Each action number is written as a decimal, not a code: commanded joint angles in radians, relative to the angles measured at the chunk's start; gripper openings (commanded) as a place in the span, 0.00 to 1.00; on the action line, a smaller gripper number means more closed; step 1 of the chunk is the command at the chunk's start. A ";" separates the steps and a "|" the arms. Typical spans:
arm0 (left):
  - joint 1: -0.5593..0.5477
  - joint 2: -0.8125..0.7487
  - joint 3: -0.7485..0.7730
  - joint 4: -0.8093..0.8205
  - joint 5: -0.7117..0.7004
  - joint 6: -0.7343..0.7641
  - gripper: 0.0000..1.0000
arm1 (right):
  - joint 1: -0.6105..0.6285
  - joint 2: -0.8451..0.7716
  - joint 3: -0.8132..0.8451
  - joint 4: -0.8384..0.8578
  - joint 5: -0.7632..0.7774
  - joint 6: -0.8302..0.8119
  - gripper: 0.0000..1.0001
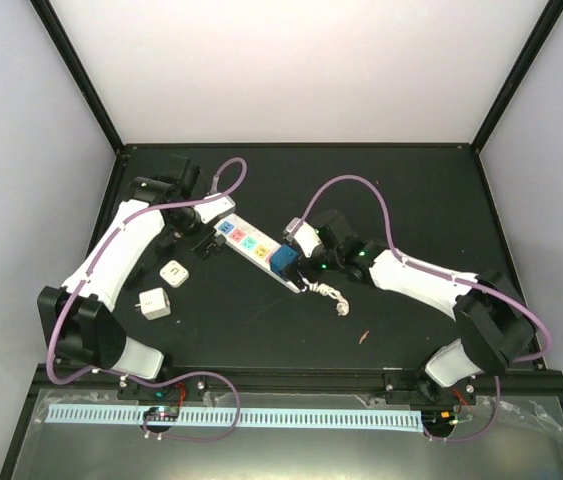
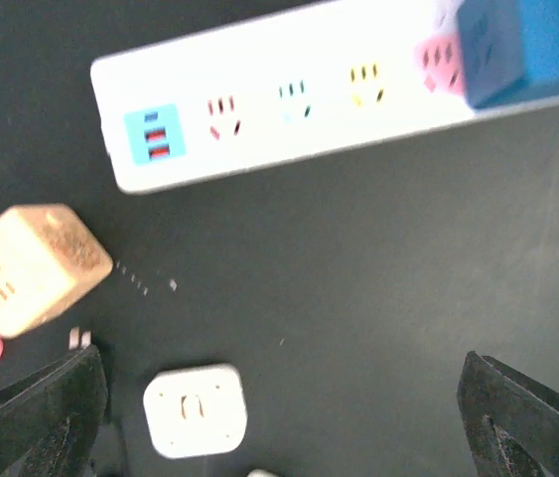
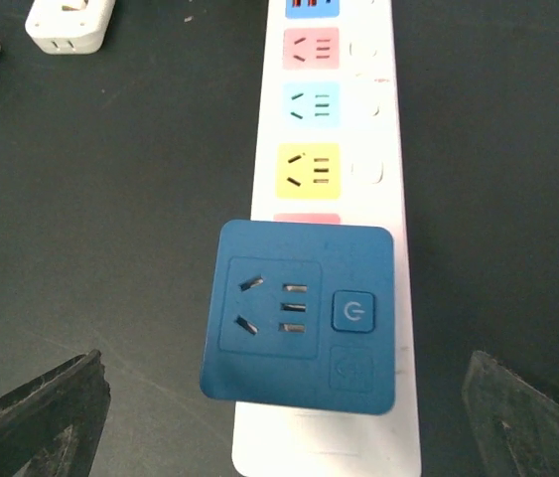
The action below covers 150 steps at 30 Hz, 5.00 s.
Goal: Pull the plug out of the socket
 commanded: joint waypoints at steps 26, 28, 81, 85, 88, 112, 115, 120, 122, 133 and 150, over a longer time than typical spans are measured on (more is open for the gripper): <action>-0.411 0.080 -0.146 0.503 0.019 -0.466 0.99 | -0.330 -0.164 -0.116 -0.094 -0.220 0.077 0.94; -0.440 0.092 -0.159 0.516 0.005 -0.475 0.99 | -0.342 -0.144 -0.113 -0.094 -0.235 0.080 0.92; -0.518 0.167 -0.278 0.584 -0.168 -0.268 0.40 | -0.243 0.263 0.035 -0.043 -0.603 0.222 0.14; -0.519 0.174 -0.265 0.580 -0.169 -0.273 0.40 | -0.244 0.315 0.045 -0.050 -0.598 0.223 0.09; -0.518 0.172 -0.243 0.568 -0.168 -0.275 0.39 | -0.243 0.344 0.049 -0.062 -0.582 0.215 0.07; -0.506 0.092 -0.166 0.511 -0.142 -0.300 0.36 | -0.239 0.424 0.099 -0.159 -0.441 0.152 0.04; -0.491 0.109 -0.184 0.523 -0.118 -0.313 0.36 | -0.223 0.408 0.100 -0.162 -0.447 0.144 0.05; -0.467 0.146 -0.212 0.553 -0.123 -0.328 0.35 | -0.184 0.353 0.077 -0.134 -0.520 0.146 0.05; -0.461 0.153 -0.216 0.559 -0.124 -0.332 0.35 | -0.170 0.337 0.074 -0.135 -0.544 0.148 0.05; -0.461 0.167 -0.227 0.570 -0.111 -0.339 0.35 | -0.158 0.372 0.070 -0.079 -0.554 0.234 0.02; -0.447 0.019 -0.167 0.555 -0.091 -0.358 0.36 | -0.157 0.530 0.115 -0.168 -0.334 0.198 0.01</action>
